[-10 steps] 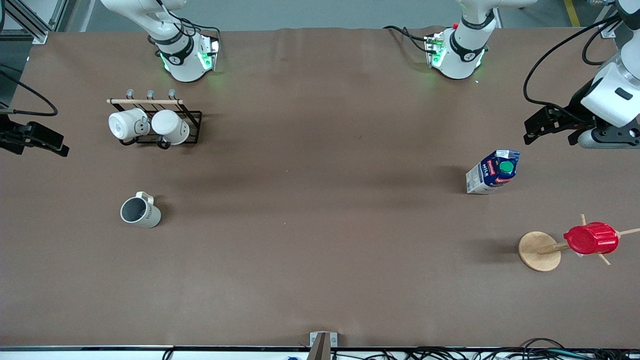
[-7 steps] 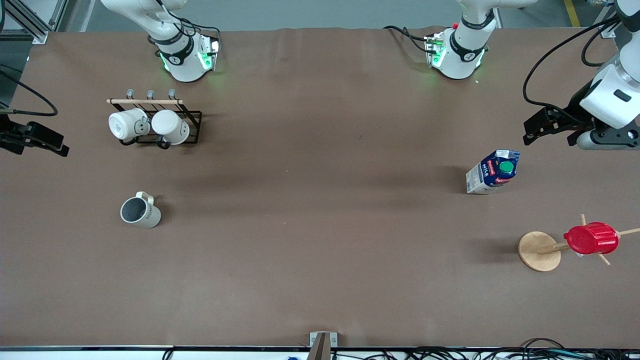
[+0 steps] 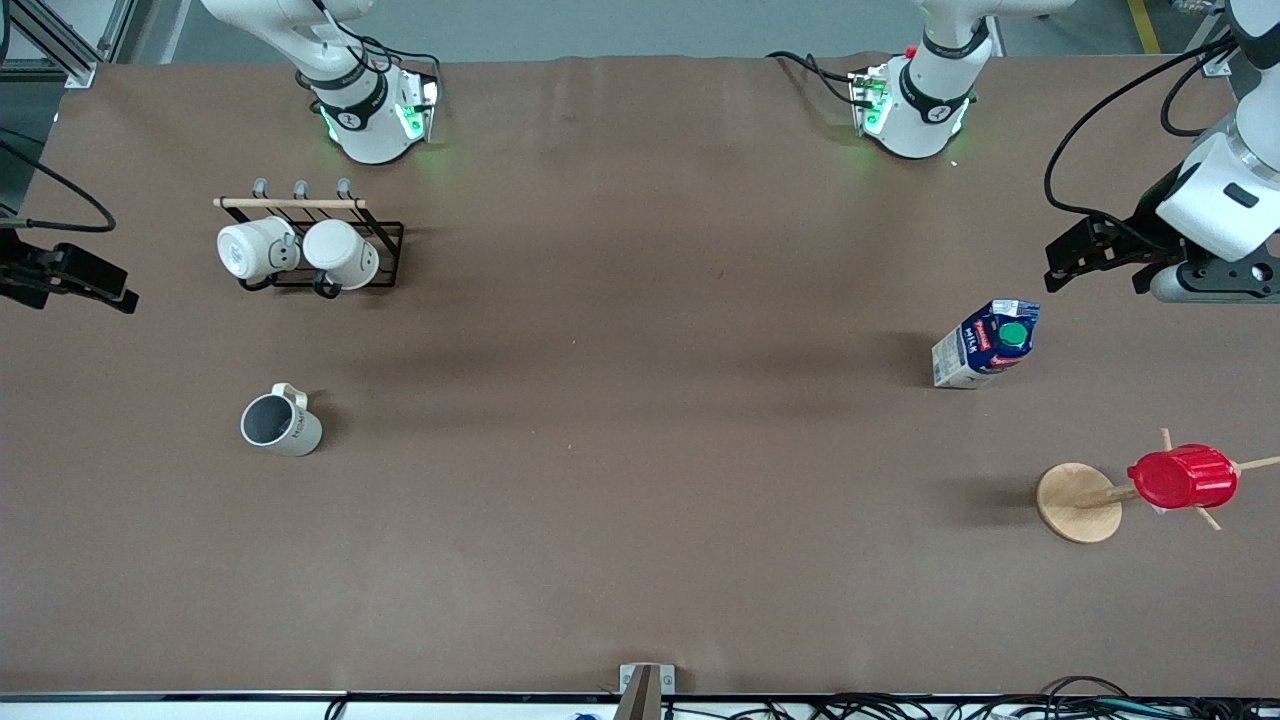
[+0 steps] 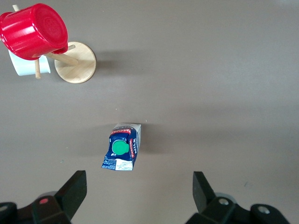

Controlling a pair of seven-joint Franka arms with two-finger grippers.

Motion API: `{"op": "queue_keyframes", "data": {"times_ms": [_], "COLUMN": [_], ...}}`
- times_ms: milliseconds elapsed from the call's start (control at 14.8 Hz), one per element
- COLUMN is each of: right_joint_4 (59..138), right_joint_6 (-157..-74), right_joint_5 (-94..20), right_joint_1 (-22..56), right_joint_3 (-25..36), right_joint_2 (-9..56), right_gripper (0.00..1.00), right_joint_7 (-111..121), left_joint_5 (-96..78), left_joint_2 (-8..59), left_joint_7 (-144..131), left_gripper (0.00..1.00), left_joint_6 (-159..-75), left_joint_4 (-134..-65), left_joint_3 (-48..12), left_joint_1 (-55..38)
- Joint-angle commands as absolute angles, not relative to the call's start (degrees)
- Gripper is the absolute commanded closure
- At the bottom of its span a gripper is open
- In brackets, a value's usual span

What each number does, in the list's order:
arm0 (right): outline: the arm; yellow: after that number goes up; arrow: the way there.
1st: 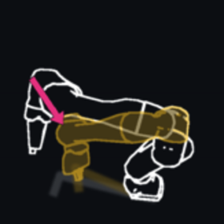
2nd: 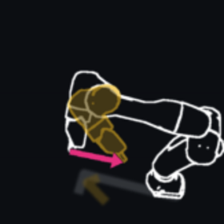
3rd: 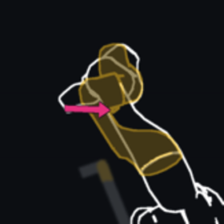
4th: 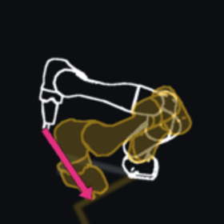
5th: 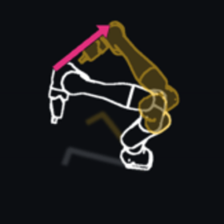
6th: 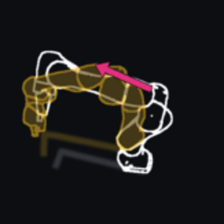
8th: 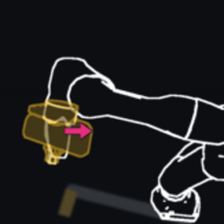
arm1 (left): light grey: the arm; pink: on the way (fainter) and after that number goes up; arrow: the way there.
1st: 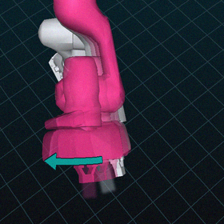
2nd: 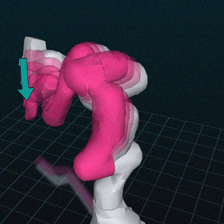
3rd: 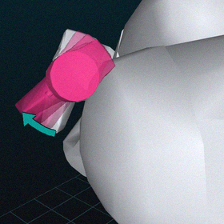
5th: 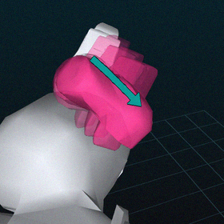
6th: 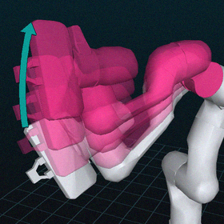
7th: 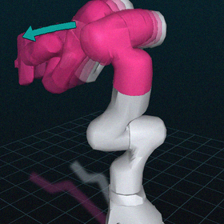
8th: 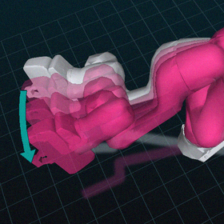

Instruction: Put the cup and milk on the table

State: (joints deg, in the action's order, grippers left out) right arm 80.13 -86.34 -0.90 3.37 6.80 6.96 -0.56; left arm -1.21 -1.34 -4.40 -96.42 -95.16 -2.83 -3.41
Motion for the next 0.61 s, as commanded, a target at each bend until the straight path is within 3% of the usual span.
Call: {"op": "queue_keyframes", "data": {"times_ms": [0,271,542], "right_joint_4": [80.2,80.4,82.2], "right_joint_6": [-86.0,-86.4,-91.2], "right_joint_5": [-1.3,-0.9,-0.3], "right_joint_1": [3.6,3.6,2.6], "right_joint_3": [7.1,7.1,7.9], "right_joint_2": [6.7,7.1,14.7], "right_gripper": [0.00,0.00,0.00], "right_joint_7": [-0.7,-0.5,4.4], "left_joint_5": [-1.4,-1.4,-1.1], "left_joint_2": [-0.9,0.2,3.0], "left_joint_7": [-3.4,-3.4,-3.3], "left_gripper": [0.00,0.02,0.03], "left_joint_6": [-96.5,-97.7,-100.1], "left_joint_4": [-95.2,-95.2,-95.7], "left_joint_3": [-2.5,-2.5,-2.3], "left_joint_1": [-3.3,-3.2,-3.3]}}
